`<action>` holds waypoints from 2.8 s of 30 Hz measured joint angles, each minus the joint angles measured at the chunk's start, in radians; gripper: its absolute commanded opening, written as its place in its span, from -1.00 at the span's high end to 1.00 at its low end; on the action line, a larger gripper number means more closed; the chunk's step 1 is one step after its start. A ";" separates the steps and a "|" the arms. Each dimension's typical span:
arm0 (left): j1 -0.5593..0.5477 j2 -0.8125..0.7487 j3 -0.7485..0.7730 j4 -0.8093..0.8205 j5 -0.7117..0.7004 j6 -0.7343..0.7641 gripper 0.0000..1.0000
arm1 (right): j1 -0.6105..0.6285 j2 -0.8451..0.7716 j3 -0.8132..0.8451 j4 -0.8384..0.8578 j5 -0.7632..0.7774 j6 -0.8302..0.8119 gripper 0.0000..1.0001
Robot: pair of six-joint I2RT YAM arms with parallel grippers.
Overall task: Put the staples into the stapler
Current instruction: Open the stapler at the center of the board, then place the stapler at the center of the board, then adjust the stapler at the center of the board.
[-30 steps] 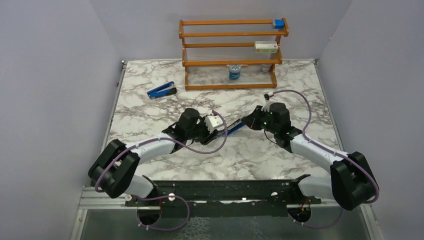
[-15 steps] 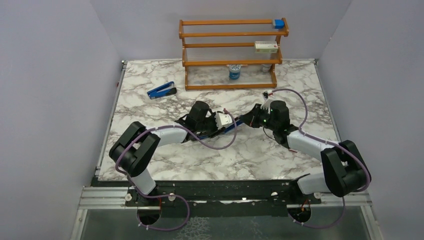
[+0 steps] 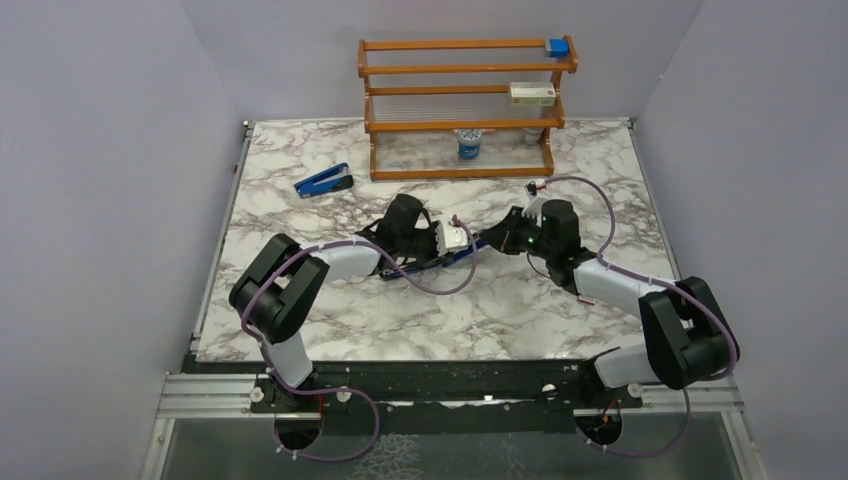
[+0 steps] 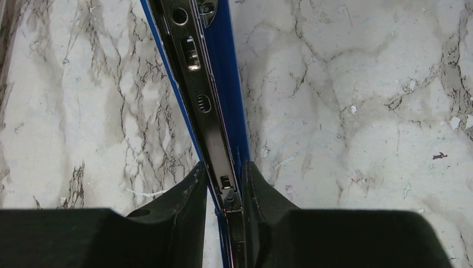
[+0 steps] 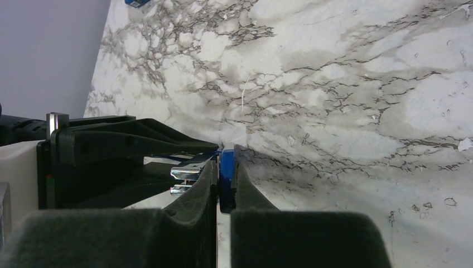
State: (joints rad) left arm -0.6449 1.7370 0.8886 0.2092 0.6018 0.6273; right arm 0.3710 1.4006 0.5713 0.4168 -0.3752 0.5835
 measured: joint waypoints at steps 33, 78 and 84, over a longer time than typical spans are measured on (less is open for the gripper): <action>0.007 0.079 0.278 -0.516 -0.117 0.360 1.00 | 0.003 -0.398 0.004 -0.434 0.243 -0.148 0.13; 0.287 -0.284 0.127 -0.115 -0.602 -0.499 -0.61 | 0.003 0.079 0.149 -0.310 0.188 -0.214 0.20; 0.445 -0.183 0.296 -0.220 -0.664 -0.690 -0.62 | 0.017 0.168 0.171 -0.297 0.220 -0.209 0.20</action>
State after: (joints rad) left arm -0.2001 1.5539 1.1843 -0.0109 -0.0624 -0.0631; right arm 0.3878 1.5684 0.7422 0.1196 -0.1547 0.3740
